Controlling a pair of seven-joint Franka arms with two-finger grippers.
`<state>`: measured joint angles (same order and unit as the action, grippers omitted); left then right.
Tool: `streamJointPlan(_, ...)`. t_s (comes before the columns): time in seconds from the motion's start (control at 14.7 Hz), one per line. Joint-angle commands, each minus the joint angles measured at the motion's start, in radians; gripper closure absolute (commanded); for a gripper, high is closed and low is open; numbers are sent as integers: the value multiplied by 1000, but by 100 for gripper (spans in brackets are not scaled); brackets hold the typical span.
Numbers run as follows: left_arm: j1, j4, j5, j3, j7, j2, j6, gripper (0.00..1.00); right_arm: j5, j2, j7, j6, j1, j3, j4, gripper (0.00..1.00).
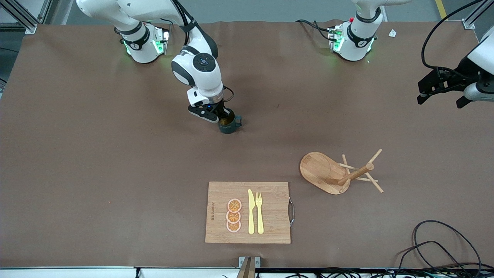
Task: Transfer cup from left to right arm and place
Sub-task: 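Grasp the teal mug rim with the right gripper while the left gripper retracts, then slide the teal mug away from the stand with the right gripper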
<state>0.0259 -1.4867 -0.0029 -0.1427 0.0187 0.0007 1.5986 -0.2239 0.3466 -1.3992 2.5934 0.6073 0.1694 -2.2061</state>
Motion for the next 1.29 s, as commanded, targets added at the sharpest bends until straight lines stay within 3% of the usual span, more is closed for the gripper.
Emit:
streamJointPlan(0.0,0,-23,-3,8,-9,-18,3,0,-29,-66,11,-9,-32,4,-23,100)
streamJointPlan(0.2,-3,-26,-34,63,-5,-10,3,0,-9,-168,96,-155,-89,15,-17,100)
streamJointPlan(0.48,-3,-33,-37,64,-59,-11,-3,0,119,-288,395,-307,-171,4,-23,100)
streamJointPlan(0.61,3,-52,-35,64,-43,-13,-3,0,126,-331,509,-341,-242,2,-46,100)
streamJointPlan(0.95,14,-44,-31,61,-45,10,-3,0,126,-377,741,-326,-385,-2,-125,100)
streamJointPlan(1.22,12,-37,-29,61,-62,9,-3,0,126,-403,975,-149,-546,-2,-268,100)
